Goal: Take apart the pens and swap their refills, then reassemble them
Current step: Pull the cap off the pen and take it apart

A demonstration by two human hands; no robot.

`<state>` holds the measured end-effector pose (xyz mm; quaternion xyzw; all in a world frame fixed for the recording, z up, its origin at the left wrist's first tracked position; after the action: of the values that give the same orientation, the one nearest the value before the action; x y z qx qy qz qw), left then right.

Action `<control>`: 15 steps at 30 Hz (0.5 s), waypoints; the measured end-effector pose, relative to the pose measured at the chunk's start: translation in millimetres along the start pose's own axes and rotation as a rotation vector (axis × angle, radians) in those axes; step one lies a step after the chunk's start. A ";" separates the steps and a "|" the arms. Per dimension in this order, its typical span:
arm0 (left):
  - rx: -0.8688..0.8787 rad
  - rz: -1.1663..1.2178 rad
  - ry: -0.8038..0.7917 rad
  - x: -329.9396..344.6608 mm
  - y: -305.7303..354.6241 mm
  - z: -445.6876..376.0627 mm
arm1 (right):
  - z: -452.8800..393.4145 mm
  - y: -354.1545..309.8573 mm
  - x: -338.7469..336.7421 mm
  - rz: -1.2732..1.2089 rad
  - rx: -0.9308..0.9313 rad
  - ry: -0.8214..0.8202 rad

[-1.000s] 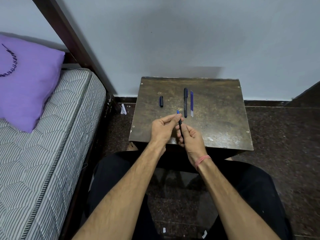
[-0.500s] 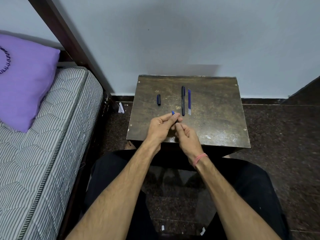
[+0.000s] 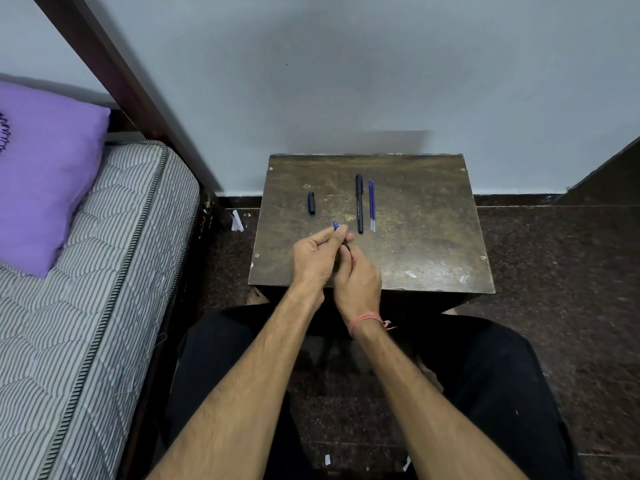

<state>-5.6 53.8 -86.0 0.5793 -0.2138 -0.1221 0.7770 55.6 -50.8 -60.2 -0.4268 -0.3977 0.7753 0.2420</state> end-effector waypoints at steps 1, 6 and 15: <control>0.000 0.002 -0.044 1.6 0.8 -1.1 | -3.8 2.4 0.4 -0.034 0.004 -0.065; -0.015 -0.007 -0.242 8.1 3.0 -7.0 | -26.6 26.3 2.5 -0.177 0.153 -0.400; 0.034 0.078 -0.045 5.7 8.4 -2.5 | -23.3 12.2 -2.4 -0.127 0.034 -0.359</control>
<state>0.1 56.0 -77.5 0.5806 -0.2556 -0.1009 0.7664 76.3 -49.9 -76.6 -0.2517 -0.4475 0.8287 0.2230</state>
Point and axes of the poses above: each hand's wrist, its own z-axis away from the middle knuckle, its own x-axis out of the palm, y = z × x, the point moved 8 cm from there along -z, towards the middle knuckle, and after that the axes turned 13 degrees about x, right-handed, at the moved point
